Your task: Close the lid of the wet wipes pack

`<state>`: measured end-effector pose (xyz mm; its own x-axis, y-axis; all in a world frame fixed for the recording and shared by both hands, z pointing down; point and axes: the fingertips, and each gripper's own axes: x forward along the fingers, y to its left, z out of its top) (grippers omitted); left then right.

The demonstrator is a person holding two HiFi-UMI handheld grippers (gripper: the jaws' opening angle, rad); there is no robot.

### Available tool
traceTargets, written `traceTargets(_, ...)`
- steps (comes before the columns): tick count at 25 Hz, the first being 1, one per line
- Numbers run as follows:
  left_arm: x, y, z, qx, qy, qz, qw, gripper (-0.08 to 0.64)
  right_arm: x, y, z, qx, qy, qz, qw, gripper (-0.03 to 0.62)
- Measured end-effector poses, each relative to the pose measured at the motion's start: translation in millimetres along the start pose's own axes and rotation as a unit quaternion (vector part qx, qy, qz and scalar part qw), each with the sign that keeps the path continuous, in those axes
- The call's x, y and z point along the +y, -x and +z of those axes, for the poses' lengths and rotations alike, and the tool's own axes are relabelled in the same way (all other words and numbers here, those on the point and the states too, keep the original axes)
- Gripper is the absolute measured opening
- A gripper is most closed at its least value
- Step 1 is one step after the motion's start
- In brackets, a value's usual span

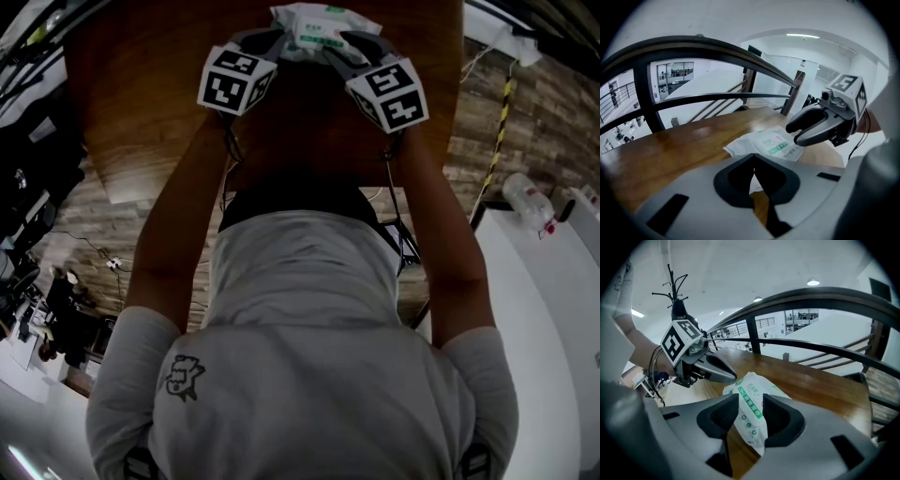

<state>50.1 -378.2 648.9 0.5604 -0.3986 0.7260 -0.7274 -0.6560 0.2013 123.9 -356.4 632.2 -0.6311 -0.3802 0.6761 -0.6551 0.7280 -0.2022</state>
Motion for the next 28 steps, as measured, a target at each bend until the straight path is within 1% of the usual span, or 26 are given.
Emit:
traceTargets(4, -14.3, 22.1, 10.8, -0.017, -0.005, -0.001, 0.9998, 0.014, -0.4, 26.5, 3.5, -0.011, 0.004, -0.004, 1.000, 0.173)
traceTargets(8, -31.5, 49.8, 28.9, -0.049, -0.012, 0.002, 0.9987, 0.014, -1.9, 58.6, 9.9, -0.023, 0.012, -0.012, 1.000, 0.167)
traceTargets(12, -43.4, 80.4, 44.4, -0.082, -0.018, 0.016, 0.9964, 0.014, -1.3, 92.6, 27.3, -0.043, 0.030, -0.023, 0.998, 0.135)
traceTargets(16, -58.3, 109.3, 64.6, -0.109, -0.023, 0.029, 0.9934, 0.014, 0.5, 133.3, 52.0, -0.080, 0.044, -0.032, 0.995, 0.109)
traceTargets(20, -72.8, 144.5, 86.4, -0.141, -0.027, 0.045, 0.9886, 0.014, 11.5, 168.9, 74.0, -0.118, 0.052, -0.040, 0.991, 0.060)
traceTargets(22, -76.8, 161.6, 104.1, -0.163, -0.028, 0.055, 0.9846, 0.014, 13.8, 182.4, 88.0, -0.138, 0.056, -0.040, 0.988, 0.057)
traceTargets(25, -92.9, 190.4, 130.7, -0.198, -0.041, 0.065, 0.9772, 0.014, 21.4, 208.4, 106.5, -0.168, 0.060, -0.042, 0.983, 0.052)
traceTargets(28, -118.3, 217.1, 149.0, -0.219, -0.049, 0.059, 0.9726, 0.014, 36.7, 239.5, 122.6, -0.194, 0.070, -0.032, 0.978, 0.049)
